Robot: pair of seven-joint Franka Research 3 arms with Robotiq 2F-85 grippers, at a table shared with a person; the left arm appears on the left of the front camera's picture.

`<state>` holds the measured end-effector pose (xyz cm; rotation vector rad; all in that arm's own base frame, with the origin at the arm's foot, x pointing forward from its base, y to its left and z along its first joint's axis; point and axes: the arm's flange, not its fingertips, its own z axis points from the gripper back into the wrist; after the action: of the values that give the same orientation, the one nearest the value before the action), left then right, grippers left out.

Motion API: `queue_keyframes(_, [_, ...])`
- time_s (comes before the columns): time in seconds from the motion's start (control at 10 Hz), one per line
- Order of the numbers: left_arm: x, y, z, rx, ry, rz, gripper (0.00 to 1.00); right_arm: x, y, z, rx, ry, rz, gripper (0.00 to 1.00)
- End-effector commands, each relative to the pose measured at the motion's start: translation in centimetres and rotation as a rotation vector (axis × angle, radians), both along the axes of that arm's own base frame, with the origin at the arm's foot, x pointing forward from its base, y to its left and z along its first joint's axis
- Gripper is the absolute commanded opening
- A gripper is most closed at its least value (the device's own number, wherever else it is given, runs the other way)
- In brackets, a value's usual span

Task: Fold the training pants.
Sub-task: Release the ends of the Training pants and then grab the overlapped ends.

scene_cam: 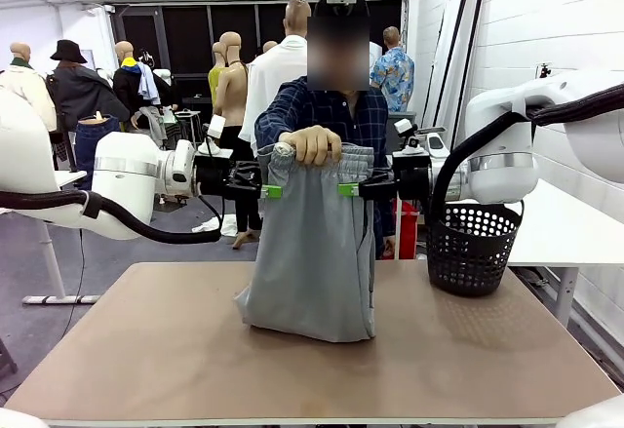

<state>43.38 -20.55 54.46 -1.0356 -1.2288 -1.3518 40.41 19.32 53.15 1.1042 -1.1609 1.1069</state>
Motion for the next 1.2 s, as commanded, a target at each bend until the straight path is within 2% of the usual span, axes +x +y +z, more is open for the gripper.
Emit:
queue_keyframes(0.0, [0.5,0.1,0.5,-0.008,0.022,-0.026,1.00,1.0,1.0,-0.3,0.023,-0.055,-0.035,1.00])
queue_keyframes(0.2, [0.7,-0.2,0.7,-0.019,0.042,-0.023,1.00,1.7,1.0,0.1,0.010,-0.093,-0.005,1.00])
queue_keyframes(0.4, [1.2,-0.4,0.8,-0.018,0.064,-0.027,1.00,2.1,1.5,0.4,0.006,-0.089,0.027,1.00])
queue_keyframes(0.8, [2.3,-1.6,1.4,-0.008,0.109,-0.070,1.00,2.5,2.3,0.8,0.018,0.014,0.139,1.00])
queue_keyframes(1.1, [1.9,-2.2,1.9,0.000,0.146,-0.061,1.00,3.0,2.5,0.8,0.006,0.020,0.112,1.00])
